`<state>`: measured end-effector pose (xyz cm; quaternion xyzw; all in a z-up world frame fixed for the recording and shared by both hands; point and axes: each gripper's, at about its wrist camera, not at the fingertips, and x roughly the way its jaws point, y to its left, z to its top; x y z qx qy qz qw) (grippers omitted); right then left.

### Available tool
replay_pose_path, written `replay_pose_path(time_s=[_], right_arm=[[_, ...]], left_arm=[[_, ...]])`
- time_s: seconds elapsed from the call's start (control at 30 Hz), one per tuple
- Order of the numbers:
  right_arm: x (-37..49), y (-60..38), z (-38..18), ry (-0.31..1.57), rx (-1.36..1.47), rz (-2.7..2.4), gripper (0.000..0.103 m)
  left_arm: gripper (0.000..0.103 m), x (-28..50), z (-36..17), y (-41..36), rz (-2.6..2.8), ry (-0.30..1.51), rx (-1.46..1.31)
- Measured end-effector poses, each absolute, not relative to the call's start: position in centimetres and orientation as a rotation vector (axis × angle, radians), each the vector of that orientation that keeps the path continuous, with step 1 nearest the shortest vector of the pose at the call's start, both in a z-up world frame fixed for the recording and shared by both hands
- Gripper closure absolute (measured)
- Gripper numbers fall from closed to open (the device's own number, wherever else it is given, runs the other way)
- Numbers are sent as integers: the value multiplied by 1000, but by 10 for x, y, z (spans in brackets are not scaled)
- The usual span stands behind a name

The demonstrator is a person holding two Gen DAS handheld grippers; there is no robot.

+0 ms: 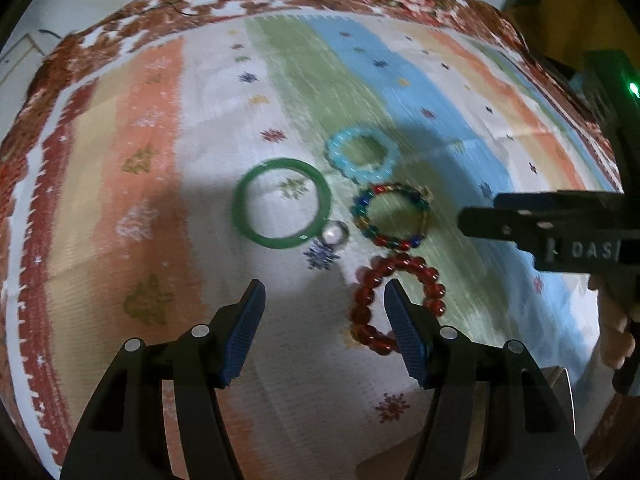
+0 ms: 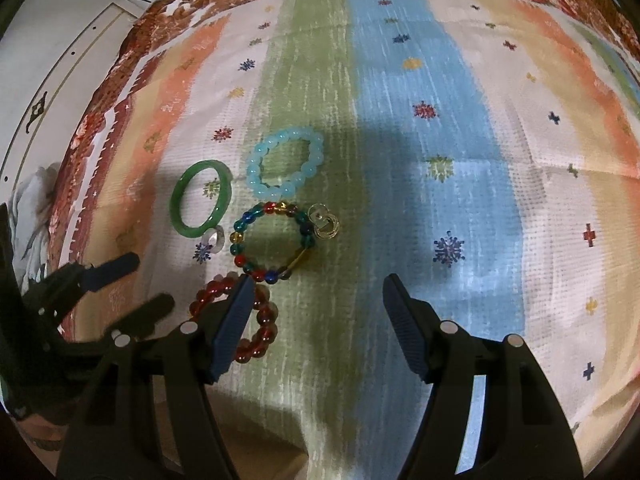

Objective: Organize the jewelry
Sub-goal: 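Grasp the multicolour bead bracelet with the right tool while the left tool grasps the red bead bracelet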

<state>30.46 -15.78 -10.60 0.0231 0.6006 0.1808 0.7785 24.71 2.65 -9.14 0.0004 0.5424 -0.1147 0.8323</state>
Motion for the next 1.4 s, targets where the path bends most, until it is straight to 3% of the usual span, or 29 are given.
replay_pose_path(time_s=[0.57,0.77,0.87,0.93,1.0,1.4], right_arm=[[325,-149,-135,1351,108,332,36],[329,-145,-140,1349,76,328,39],[330,-143,-141,1352,30,311,49],[331,-142,-142,1355,15,305,73],[331,-143,-143,1365,9,307,92],[319,-147,-126,1349,10,387,92]], left_arm=[[41,255,-124,5,-331,1240,114],[49,258,-128,3,-327,1238,163],[54,257,-130,2,-328,1231,190],[67,256,-131,2,-331,1223,202],[88,255,-130,2,-332,1220,209],[90,250,-115,19,-312,1215,117]])
